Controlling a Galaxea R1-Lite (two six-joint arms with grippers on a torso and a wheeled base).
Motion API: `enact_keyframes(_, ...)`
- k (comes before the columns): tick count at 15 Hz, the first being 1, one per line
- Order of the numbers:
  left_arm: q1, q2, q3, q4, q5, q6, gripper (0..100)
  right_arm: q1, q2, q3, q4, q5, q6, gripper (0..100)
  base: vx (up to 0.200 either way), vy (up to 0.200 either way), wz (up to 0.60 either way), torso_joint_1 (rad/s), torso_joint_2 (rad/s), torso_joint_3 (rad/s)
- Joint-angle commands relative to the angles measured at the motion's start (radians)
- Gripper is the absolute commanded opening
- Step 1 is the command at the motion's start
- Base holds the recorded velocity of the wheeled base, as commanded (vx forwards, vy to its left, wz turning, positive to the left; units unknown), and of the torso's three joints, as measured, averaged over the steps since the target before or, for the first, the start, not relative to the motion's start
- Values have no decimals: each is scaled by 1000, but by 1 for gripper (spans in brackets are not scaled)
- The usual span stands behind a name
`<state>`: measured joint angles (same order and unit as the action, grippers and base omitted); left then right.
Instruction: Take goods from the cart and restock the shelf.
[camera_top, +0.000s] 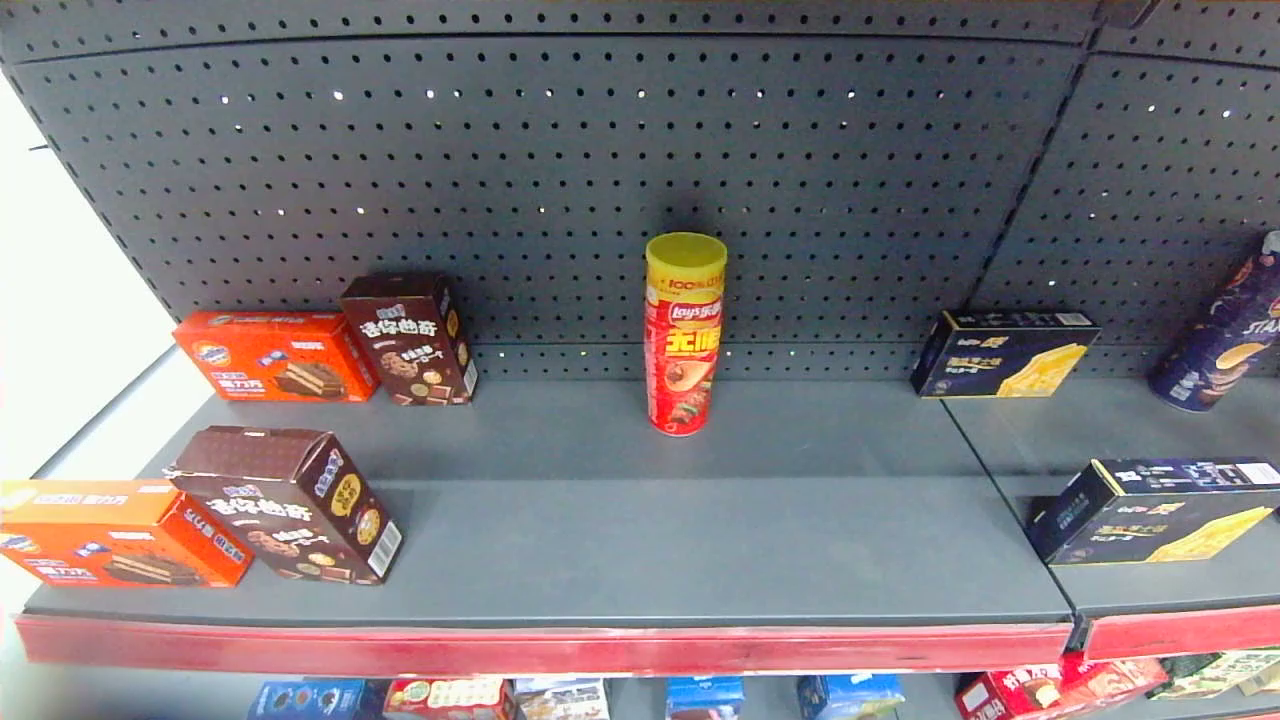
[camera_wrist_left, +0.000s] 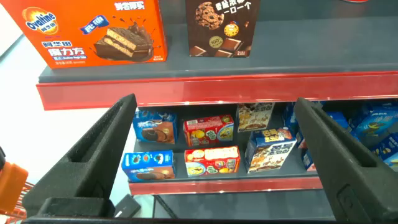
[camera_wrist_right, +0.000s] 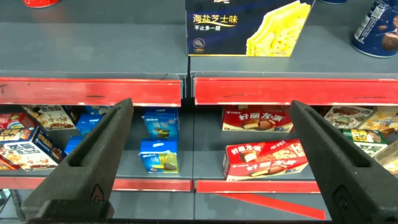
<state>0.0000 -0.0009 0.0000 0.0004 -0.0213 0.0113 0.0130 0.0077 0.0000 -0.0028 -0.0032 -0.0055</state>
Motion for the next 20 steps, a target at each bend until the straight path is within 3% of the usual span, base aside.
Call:
enact_keyframes(1, 0, 1, 0, 1, -2, -1, 100, 1, 2, 0, 0, 0, -1, 100, 0, 0, 0, 0, 0, 0)
enact_keyframes(7, 0, 1, 0, 1, -2, -1, 100, 1, 2, 0, -2, 0, -2, 100, 0, 0, 0, 0, 0, 0)
enact_keyframes(20, 0, 1, 0, 1, -2, -1, 100, 1, 2, 0, -2, -3, -2, 100, 0, 0, 600, 4, -1, 3)
